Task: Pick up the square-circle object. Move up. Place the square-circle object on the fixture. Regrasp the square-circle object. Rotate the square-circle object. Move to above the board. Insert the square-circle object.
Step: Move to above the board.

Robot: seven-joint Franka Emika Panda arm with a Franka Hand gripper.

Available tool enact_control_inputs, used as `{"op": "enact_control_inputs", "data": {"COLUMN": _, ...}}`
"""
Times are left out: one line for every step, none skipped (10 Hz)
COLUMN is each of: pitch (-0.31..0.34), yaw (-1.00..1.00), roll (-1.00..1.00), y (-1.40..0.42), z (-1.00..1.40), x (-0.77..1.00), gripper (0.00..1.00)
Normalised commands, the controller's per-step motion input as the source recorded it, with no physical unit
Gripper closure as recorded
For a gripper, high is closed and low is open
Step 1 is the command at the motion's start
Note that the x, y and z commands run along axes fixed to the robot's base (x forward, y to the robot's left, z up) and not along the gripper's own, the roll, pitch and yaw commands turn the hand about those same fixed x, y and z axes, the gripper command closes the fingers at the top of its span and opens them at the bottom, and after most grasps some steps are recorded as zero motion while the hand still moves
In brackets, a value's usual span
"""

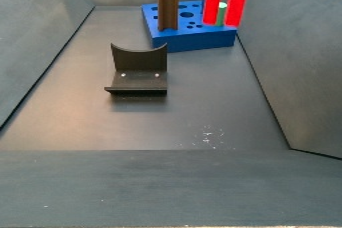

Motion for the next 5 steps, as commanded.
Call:
{"op": "enact_control_inputs", "data": {"pitch": 0.056, "yaw": -0.03, "roll": -0.13, "y": 0.17, "z": 1.0, "x": 0.03, "gripper": 1.0}}
{"op": "enact_control_inputs", "data": {"pitch": 0.054, "yaw": -0.03, "roll": -0.13, "y": 0.16, "z": 1.0, "x": 0.02, "gripper": 1.0}}
{"op": "enact_control_inputs", "data": {"pitch": 0.048, "yaw": -0.03, "roll": -0.14, "y": 0.14, "z": 1.0, "x": 0.02, "gripper": 1.0}}
{"op": "enact_control_inputs", "data": {"pitch": 0.046, "yaw": -0.03, "roll": -0.14, "y": 0.12, "z": 1.0, "x": 0.02, "gripper": 1.0}}
{"op": "enact_control_inputs", "data": {"pitch": 0.044, "yaw": -0.03, "roll": -0.13, "y": 0.08, "z": 0.87, "x": 0.01, "gripper": 1.0}}
